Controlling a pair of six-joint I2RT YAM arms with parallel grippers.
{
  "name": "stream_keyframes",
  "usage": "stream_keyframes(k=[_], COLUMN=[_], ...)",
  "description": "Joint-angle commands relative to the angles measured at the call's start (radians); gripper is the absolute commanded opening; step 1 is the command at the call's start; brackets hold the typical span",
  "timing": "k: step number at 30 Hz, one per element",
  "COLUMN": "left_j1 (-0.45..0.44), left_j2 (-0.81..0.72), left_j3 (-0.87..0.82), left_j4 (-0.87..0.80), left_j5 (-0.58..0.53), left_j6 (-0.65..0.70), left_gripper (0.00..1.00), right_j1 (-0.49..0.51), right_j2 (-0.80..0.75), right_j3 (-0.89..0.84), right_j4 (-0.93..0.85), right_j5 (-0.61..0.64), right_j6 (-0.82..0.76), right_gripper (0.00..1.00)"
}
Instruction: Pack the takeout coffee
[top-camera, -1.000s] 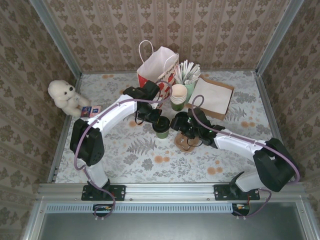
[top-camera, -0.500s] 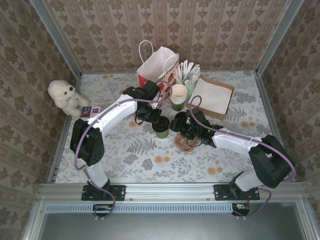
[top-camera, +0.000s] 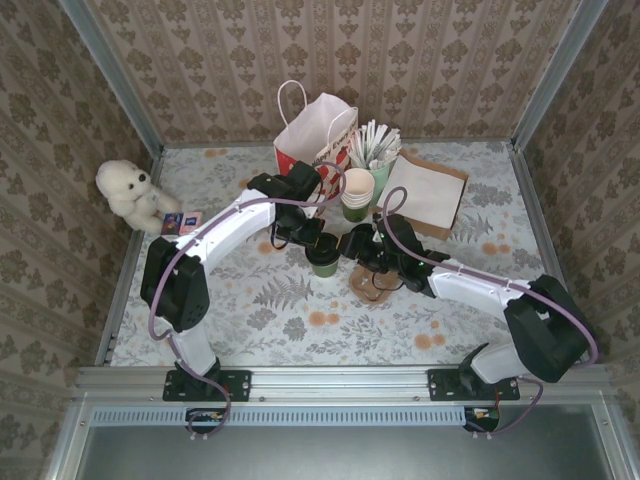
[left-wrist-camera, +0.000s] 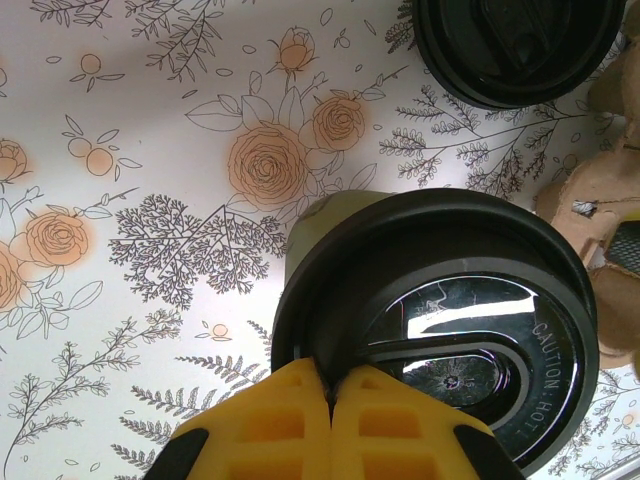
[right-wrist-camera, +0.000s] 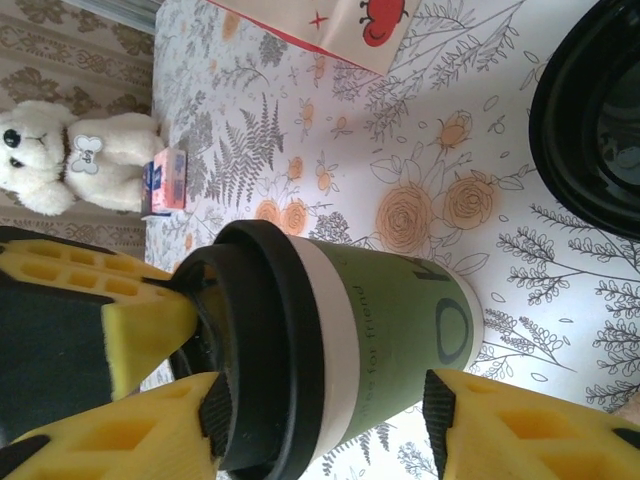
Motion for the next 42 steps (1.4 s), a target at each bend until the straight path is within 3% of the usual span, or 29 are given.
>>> stream_keyframes(k=[1, 17, 30, 42], left_j1=[-0.011, -0.013, -0.014, -0.012], left_j2=[0.037, 0.048, 0.071, 0.099], left_j3=[0.013, 0.011, 0.002, -0.189], left_j4=[-0.04, -0.037, -0.042, 0.008], left_j5=[0.0, 0.008, 0.029, 0.072], left_j6=[0.014, 0.015, 0.018, -0.009], left_gripper=[0.0, 0.0, 0.0, 0.0], right_j1=[0.003, 0.003, 0.003, 0.003], right_j2=[0.032, 0.082, 0.094, 0.145], right_j3=[0.011, 0.024, 0.033, -0.018], right_j4=[0.035, -0.069, -0.156, -0.224], right_j5=[-0.032, -0.017, 0.007, 0.044], right_j6=[0.008, 0.031, 0.035, 0.081], right_gripper=[0.54, 0.44, 0.44, 0.42])
